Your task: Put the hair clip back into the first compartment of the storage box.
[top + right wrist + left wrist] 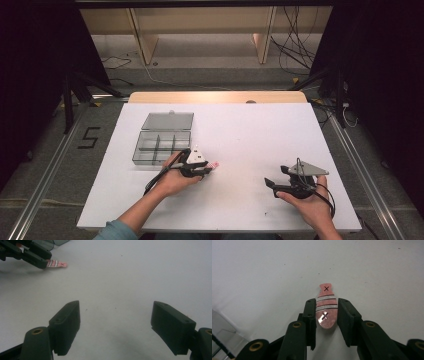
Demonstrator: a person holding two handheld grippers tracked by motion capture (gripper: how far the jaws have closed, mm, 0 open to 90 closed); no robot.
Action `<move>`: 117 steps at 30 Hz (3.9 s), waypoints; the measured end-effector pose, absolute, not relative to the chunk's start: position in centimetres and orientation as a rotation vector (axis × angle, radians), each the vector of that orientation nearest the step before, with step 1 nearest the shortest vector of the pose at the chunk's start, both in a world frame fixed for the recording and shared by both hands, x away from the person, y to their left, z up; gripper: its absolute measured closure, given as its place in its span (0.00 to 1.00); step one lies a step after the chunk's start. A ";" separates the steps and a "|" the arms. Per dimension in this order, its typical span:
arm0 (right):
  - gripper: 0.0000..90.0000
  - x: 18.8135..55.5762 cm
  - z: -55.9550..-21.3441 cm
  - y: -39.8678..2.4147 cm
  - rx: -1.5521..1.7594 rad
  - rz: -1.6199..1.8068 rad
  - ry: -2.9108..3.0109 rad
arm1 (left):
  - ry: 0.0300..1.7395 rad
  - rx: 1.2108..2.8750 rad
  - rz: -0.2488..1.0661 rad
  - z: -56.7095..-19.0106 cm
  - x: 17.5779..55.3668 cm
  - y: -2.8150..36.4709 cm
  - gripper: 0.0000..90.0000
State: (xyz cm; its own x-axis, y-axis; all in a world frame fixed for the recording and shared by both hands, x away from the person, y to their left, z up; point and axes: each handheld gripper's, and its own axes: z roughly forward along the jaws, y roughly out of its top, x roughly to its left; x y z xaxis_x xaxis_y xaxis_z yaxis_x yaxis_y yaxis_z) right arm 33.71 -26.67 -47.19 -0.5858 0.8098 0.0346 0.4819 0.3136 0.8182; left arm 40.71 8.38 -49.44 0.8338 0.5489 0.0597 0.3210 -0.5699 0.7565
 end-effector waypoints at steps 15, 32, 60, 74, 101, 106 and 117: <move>0.27 33.7 -47.1 -26.7 1.152 1.170 2.201 | 0.588 2.249 0.411 -49.1 40.8 8.0 0.84; 0.27 33.7 -47.1 -26.7 1.138 1.166 2.207 | 0.815 2.232 0.317 -49.4 42.0 5.9 0.58; 0.27 33.7 -47.1 -26.7 1.141 1.168 2.202 | 0.745 2.266 0.330 -48.8 41.5 5.9 0.76; 0.27 33.7 -47.1 -26.6 1.142 1.165 2.204 | 0.713 2.231 0.363 -47.6 41.0 7.0 0.76; 0.29 33.7 -47.1 -26.6 1.140 1.167 2.210 | 0.756 2.136 0.426 -45.8 40.5 9.4 0.76; 0.29 33.8 -47.2 -26.6 1.143 1.167 2.211 | 0.760 2.129 0.432 -45.7 40.6 9.5 0.76; 0.29 33.7 -47.2 -26.6 1.140 1.169 2.210 | 0.767 2.118 0.463 -45.1 40.6 9.8 0.76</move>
State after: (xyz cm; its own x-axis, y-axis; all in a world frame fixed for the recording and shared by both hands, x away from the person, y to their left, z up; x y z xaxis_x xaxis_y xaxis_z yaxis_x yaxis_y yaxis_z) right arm 33.70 -26.60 -47.19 -0.5927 0.8048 0.0309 0.4784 0.3210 0.8174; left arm 40.63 9.84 -45.11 0.7472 0.6619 0.0600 0.3615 -0.4805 0.7991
